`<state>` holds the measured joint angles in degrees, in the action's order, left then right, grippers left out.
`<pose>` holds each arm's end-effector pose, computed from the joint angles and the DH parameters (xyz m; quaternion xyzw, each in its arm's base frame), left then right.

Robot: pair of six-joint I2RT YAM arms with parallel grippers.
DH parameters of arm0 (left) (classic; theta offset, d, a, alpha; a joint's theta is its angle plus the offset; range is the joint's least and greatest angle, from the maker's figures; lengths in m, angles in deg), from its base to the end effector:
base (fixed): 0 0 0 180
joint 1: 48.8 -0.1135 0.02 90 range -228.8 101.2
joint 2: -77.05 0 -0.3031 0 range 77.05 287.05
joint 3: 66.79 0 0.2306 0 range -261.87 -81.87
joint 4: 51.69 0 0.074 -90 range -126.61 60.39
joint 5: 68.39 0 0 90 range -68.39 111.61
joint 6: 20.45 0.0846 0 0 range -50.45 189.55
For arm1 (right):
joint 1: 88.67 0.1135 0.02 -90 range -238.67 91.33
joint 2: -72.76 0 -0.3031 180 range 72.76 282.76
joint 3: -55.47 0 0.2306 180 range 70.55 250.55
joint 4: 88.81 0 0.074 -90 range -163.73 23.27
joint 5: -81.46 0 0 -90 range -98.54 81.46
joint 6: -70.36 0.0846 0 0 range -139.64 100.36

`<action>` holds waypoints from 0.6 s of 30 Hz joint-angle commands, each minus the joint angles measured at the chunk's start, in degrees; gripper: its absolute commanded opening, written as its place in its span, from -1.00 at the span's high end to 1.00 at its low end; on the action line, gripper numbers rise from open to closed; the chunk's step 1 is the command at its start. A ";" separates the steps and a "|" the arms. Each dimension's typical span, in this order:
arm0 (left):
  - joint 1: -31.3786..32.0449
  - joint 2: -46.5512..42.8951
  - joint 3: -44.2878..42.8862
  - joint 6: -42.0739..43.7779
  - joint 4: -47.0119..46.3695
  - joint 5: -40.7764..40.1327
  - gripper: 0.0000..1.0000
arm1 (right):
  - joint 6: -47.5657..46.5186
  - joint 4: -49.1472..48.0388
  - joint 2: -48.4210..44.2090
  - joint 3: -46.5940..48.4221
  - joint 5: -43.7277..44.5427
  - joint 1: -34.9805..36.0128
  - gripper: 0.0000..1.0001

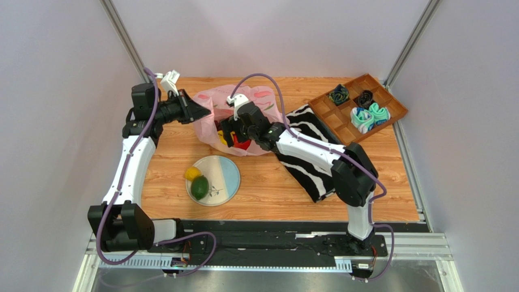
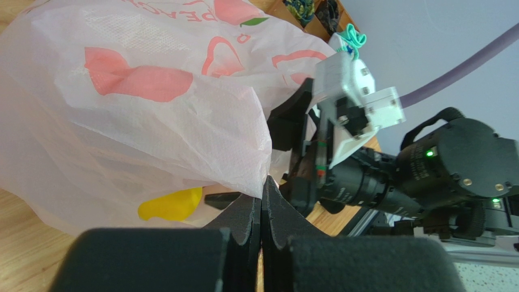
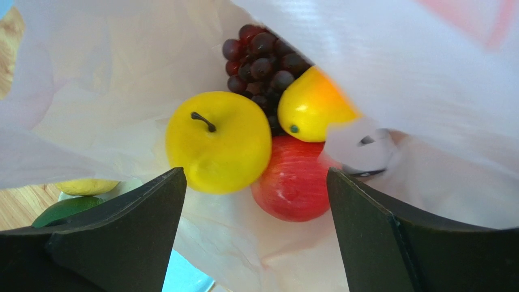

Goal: Place the fruits into the plastic bag

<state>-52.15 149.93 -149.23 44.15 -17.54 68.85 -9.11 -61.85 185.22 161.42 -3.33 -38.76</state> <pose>0.2808 -0.0458 0.3868 0.0183 0.8006 -0.4256 0.4214 0.3259 0.3752 0.2802 -0.2762 0.8357 0.2035 0.4289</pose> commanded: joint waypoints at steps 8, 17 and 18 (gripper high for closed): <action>0.10 0.07 -1.20 0.62 -0.88 0.39 1.00 | -0.59 -7.39 -14.02 -8.42 -2.57 1.23 -0.54; 0.10 -0.02 -1.20 0.45 -0.96 0.31 1.00 | -1.39 -11.35 -19.04 -13.35 -1.96 15.73 -0.53; 0.10 -0.11 -1.20 0.27 -1.05 0.39 1.00 | -0.77 -11.35 -18.08 -12.65 -3.18 17.31 -0.54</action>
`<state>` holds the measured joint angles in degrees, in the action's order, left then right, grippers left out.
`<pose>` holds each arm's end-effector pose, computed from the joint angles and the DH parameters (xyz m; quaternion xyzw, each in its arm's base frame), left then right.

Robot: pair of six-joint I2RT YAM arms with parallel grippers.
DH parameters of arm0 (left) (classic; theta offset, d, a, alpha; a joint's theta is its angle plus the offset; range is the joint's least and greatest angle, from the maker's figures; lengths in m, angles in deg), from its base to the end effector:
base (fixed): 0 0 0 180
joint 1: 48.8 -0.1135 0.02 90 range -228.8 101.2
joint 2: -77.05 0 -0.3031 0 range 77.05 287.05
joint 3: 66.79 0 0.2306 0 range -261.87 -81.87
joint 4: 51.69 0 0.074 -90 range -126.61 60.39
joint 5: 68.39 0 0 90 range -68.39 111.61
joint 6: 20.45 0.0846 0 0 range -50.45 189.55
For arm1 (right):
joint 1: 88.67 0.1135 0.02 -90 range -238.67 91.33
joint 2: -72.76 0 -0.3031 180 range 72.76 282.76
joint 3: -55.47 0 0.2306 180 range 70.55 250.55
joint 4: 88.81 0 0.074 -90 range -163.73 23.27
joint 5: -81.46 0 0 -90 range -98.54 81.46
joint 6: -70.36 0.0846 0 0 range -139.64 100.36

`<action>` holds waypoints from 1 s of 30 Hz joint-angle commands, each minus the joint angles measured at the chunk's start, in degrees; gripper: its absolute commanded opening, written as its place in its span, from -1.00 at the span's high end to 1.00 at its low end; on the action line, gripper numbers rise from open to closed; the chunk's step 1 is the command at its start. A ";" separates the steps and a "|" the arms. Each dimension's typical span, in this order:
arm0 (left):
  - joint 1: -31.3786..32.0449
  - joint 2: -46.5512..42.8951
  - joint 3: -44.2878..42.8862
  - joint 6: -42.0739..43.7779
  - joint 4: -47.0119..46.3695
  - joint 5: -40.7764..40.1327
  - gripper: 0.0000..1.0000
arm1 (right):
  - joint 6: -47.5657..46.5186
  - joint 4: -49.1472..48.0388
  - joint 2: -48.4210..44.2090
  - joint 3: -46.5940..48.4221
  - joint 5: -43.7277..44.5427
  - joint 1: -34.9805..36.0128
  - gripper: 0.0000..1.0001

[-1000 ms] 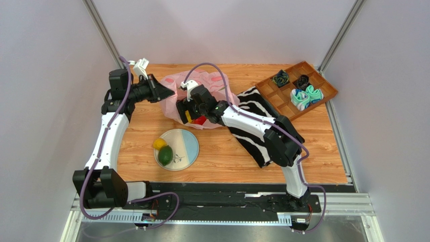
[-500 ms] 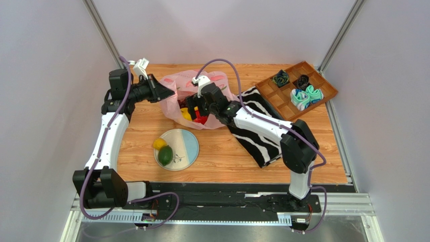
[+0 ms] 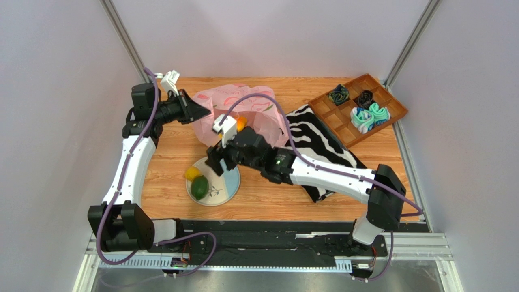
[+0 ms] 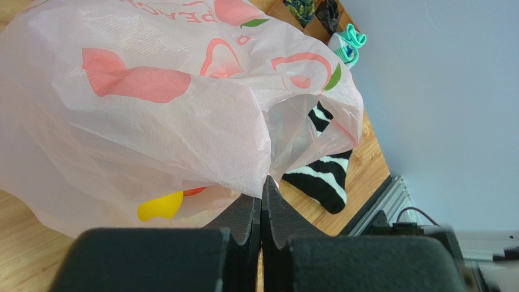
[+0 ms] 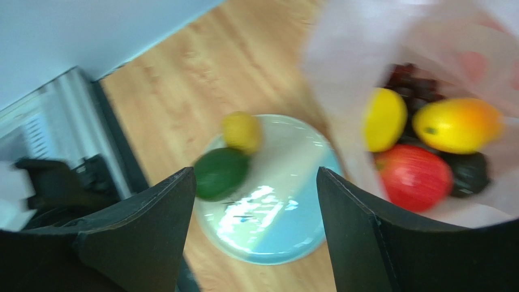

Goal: Place the fruits into the plastic bag

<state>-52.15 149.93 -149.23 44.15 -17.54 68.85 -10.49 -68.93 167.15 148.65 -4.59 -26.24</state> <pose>0.2808 -0.0458 0.3868 0.0183 0.8006 -0.4256 0.4214 0.2003 0.3710 0.3538 -0.3521 0.7453 0.3076 0.4753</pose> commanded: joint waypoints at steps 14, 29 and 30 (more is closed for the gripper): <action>0.10 -0.99 -1.29 1.15 -0.35 -1.19 1.00 | 14.49 6.18 21.09 15.75 1.06 9.02 -0.68; 0.19 -0.72 -1.29 1.15 -0.35 -1.19 1.00 | 20.74 8.82 26.72 17.52 9.05 9.55 -0.68; 0.37 -0.72 -1.29 1.06 -0.35 -1.10 1.00 | 20.91 9.43 26.99 18.13 9.58 9.55 -0.68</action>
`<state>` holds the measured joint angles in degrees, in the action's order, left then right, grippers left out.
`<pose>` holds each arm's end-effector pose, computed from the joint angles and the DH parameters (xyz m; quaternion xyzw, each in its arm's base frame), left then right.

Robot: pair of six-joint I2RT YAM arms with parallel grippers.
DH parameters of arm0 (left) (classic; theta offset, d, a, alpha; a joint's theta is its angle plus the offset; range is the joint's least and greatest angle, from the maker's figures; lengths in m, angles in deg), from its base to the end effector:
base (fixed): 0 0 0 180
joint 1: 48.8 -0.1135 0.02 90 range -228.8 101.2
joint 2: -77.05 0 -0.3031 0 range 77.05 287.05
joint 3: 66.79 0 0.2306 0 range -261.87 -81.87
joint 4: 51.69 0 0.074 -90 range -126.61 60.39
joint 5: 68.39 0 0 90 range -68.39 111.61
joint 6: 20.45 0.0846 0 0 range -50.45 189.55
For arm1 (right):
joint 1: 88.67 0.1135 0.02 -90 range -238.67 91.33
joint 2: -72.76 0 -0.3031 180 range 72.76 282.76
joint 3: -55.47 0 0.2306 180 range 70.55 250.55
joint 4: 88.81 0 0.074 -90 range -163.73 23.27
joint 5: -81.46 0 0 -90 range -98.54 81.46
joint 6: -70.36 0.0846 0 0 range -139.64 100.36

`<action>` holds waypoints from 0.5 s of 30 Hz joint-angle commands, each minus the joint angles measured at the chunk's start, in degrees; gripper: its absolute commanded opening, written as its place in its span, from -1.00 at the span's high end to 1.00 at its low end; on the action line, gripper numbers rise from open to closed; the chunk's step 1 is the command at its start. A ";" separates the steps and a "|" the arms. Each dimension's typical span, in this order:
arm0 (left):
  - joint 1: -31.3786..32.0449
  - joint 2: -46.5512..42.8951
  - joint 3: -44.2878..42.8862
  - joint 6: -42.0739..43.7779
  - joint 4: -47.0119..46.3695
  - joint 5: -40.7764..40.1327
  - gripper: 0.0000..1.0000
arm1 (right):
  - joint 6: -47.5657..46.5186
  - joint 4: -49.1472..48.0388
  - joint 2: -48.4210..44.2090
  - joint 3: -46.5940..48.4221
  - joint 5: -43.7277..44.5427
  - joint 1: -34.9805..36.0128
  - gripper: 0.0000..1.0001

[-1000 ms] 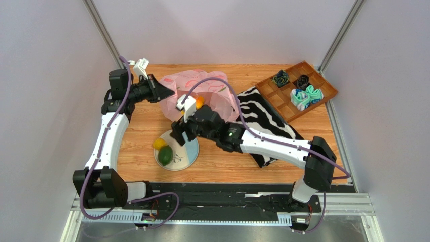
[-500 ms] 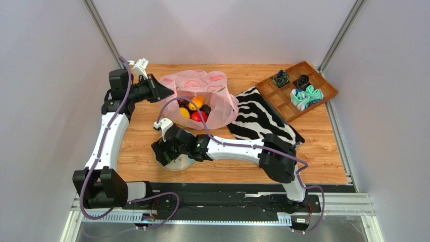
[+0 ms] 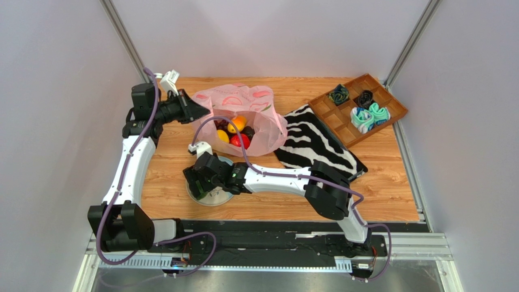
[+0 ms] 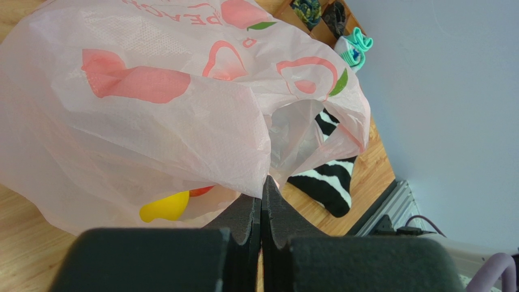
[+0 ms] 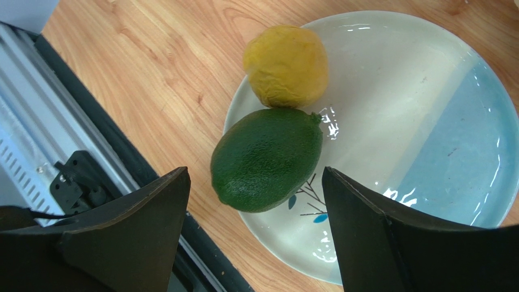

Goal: Place the fruits into the plastic bag

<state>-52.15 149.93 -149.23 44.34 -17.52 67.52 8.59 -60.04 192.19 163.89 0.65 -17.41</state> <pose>0.2820 -0.0444 0.3861 0.0130 0.8029 -0.4166 0.4261 0.1787 0.4846 0.2327 -0.2994 0.8522 0.2759 0.3287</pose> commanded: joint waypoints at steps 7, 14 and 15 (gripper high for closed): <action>0.37 -0.64 -1.29 0.87 -0.28 0.23 1.00 | 2.62 2.04 4.49 4.83 5.66 0.72 -0.68; 0.37 -0.72 -1.29 0.78 -0.37 0.32 1.00 | 2.62 1.69 6.24 5.54 5.14 0.72 -0.64; 0.37 -0.72 -1.29 0.78 -0.28 0.32 1.00 | 2.53 1.60 6.42 5.62 5.14 0.72 -0.63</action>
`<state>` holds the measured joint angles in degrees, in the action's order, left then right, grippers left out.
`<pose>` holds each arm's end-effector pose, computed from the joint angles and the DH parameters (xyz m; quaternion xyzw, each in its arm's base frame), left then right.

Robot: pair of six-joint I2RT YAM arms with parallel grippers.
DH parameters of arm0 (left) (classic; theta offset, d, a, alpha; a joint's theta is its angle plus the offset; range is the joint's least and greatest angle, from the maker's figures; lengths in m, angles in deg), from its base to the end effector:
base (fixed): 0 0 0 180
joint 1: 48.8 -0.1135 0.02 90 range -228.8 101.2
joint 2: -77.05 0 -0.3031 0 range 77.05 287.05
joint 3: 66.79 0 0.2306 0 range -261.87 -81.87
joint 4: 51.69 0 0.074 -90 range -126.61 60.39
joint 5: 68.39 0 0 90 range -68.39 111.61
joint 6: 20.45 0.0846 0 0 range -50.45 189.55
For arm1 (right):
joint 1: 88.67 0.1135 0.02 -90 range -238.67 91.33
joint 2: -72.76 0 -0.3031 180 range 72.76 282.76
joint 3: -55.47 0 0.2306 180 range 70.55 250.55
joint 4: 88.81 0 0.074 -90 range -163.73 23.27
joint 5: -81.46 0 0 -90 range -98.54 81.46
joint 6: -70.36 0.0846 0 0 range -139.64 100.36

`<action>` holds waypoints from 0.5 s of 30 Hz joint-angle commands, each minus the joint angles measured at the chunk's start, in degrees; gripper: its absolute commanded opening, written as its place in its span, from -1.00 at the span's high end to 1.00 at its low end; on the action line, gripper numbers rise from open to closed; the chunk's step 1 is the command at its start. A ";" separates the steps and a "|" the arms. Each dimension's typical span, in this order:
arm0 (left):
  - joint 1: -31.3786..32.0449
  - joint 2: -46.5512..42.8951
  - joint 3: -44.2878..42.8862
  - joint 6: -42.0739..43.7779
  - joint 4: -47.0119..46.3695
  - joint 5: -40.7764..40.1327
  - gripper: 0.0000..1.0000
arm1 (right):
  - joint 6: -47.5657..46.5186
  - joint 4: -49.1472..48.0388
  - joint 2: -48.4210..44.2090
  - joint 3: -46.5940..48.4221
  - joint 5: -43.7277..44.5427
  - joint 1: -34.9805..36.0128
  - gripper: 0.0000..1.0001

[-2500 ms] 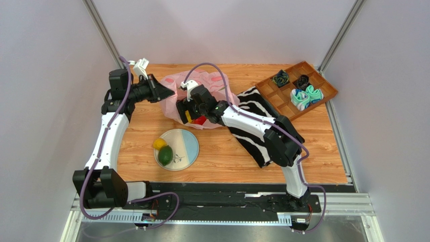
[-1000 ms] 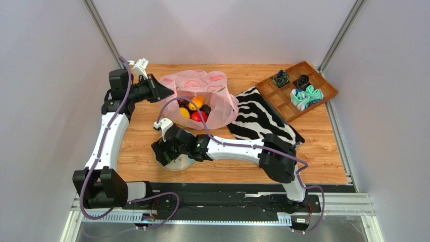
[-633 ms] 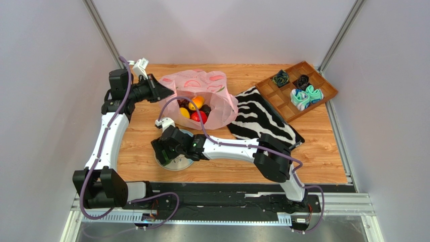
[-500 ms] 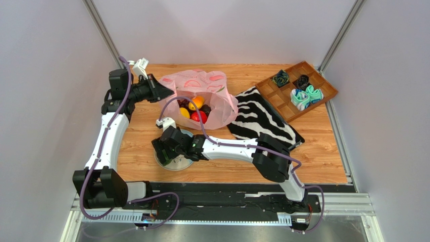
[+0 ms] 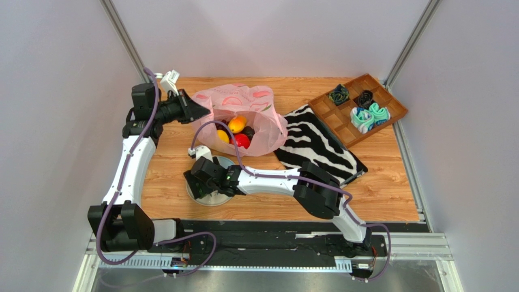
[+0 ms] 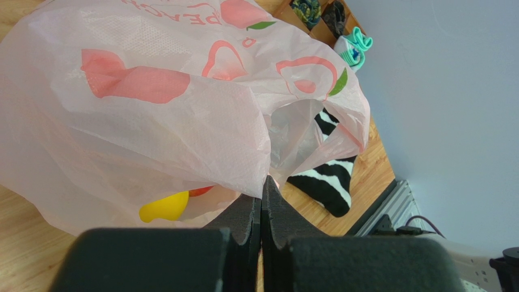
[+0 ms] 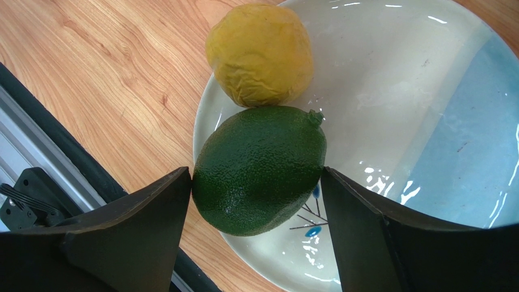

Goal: Place the fruits into the plastic bag

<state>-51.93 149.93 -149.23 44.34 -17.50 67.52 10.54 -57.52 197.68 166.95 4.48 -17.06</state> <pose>0.2818 -0.0454 0.3861 0.0145 0.8030 -0.4174 0.4252 0.1850 0.4959 0.1983 -0.2836 0.8732 0.2307 0.3224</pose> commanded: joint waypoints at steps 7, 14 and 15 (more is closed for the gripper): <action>0.15 -0.64 -1.29 0.87 -0.39 0.32 1.00 | -0.11 -1.79 1.29 1.86 0.87 0.10 -0.23; 0.24 -0.72 -1.29 0.87 -0.31 0.41 1.00 | -0.99 -3.38 -0.91 -1.39 2.80 0.02 0.20; 0.15 -0.72 -1.29 0.87 -0.39 0.32 1.00 | -0.73 -3.11 -1.52 -1.48 2.98 0.02 0.24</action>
<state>-51.89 149.93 -149.23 44.32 -17.50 67.52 10.34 -58.90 198.38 166.75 4.98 -17.06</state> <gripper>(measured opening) 0.007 0.653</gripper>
